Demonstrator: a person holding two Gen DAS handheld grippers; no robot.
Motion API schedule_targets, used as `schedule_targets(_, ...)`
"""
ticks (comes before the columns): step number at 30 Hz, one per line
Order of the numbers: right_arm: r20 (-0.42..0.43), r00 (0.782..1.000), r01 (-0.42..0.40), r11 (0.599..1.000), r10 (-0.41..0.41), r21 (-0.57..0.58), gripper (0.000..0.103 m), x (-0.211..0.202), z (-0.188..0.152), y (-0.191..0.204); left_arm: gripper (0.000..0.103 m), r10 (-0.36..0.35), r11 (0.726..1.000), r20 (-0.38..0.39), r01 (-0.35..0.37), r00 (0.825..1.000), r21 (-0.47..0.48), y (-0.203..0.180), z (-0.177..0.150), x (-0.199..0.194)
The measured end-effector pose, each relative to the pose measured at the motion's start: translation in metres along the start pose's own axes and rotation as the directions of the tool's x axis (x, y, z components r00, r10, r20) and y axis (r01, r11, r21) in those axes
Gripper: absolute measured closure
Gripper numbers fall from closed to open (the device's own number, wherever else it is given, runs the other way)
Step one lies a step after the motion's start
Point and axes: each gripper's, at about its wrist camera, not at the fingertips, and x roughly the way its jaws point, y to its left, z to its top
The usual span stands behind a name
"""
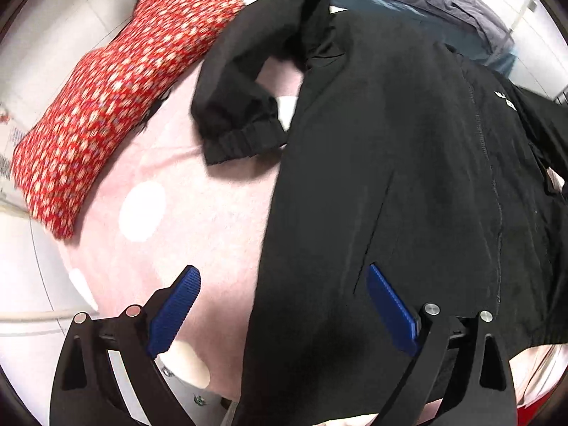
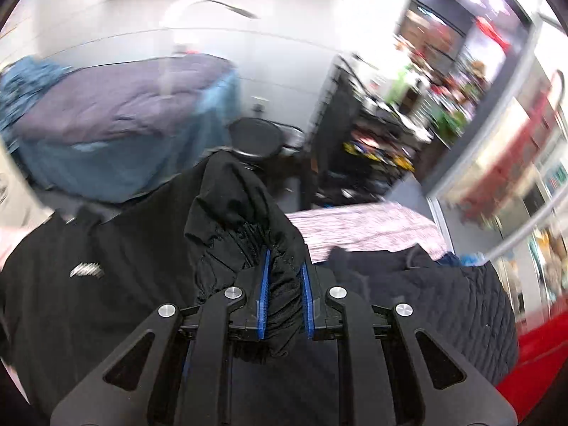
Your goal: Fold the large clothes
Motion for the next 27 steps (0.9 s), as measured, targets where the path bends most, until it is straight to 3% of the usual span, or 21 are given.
schedule_targets(1, -0.043, 0.999, 0.011, 0.998, -0.009, 0.064, 0.072, 0.017, 0.002, -0.01, 0.011, 0.004, 1.0, -0.005, -0.004, 1.0, -0.013, 0.003, -0.003, 0.0)
schedule_targets(2, -0.084, 0.996, 0.032, 0.991, -0.022, 0.129, 0.049, 0.033, 0.003, -0.017, 0.01, 0.008, 1.0, -0.01, -0.008, 1.0, -0.024, 0.007, -0.006, 0.001)
schedule_targets(4, -0.098, 0.995, 0.024, 0.977, -0.003, 0.21, 0.029, 0.041, -0.007, -0.026, 0.01, 0.018, 0.999, -0.019, -0.019, 1.0, -0.048, 0.015, -0.011, 0.003)
schedule_targets(6, -0.075, 0.996, -0.03, 0.971, 0.05, 0.238, 0.029, 0.037, -0.022, -0.021, 0.009, 0.025, 0.997, -0.03, -0.027, 0.999, -0.076, 0.024, -0.018, 0.005)
schedule_targets(11, -0.028, 0.977, -0.207, 0.973, 0.21, 0.1, 0.029, 0.005, -0.064, 0.016, 0.009, 0.009, 0.992, -0.064, -0.017, 0.998, -0.129, 0.045, -0.034, 0.012)
schedule_targets(14, -0.078, 0.928, -0.371, 0.924, 0.365, -0.089, 0.029, -0.023, -0.112, 0.058, 0.009, -0.013, 0.992, -0.068, 0.005, 0.998, -0.124, 0.051, -0.04, 0.014)
schedule_targets(17, -0.201, 0.876, -0.473, 0.86, 0.438, -0.191, 0.029, -0.036, -0.168, 0.083, 0.009, -0.037, 0.995, -0.068, 0.031, 0.997, -0.09, 0.053, -0.045, 0.015)
schedule_targets(20, -0.299, 0.849, -0.507, 0.831, 0.435, -0.23, 0.029, -0.046, -0.22, 0.089, 0.008, -0.062, 0.997, -0.055, 0.059, 0.997, -0.046, 0.053, -0.053, 0.015)
schedule_targets(23, -0.37, 0.836, -0.501, 0.839, 0.406, -0.211, 0.029, -0.044, -0.253, 0.08, 0.007, -0.098, 0.995, -0.056, 0.098, 0.994, -0.005, 0.052, -0.063, 0.013)
schedule_targets(27, -0.413, 0.863, -0.406, 0.887, 0.292, -0.221, 0.029, -0.033, -0.29, 0.056, 0.007, -0.133, 0.991, -0.078, 0.135, 0.988, 0.019, 0.053, -0.077, 0.017)
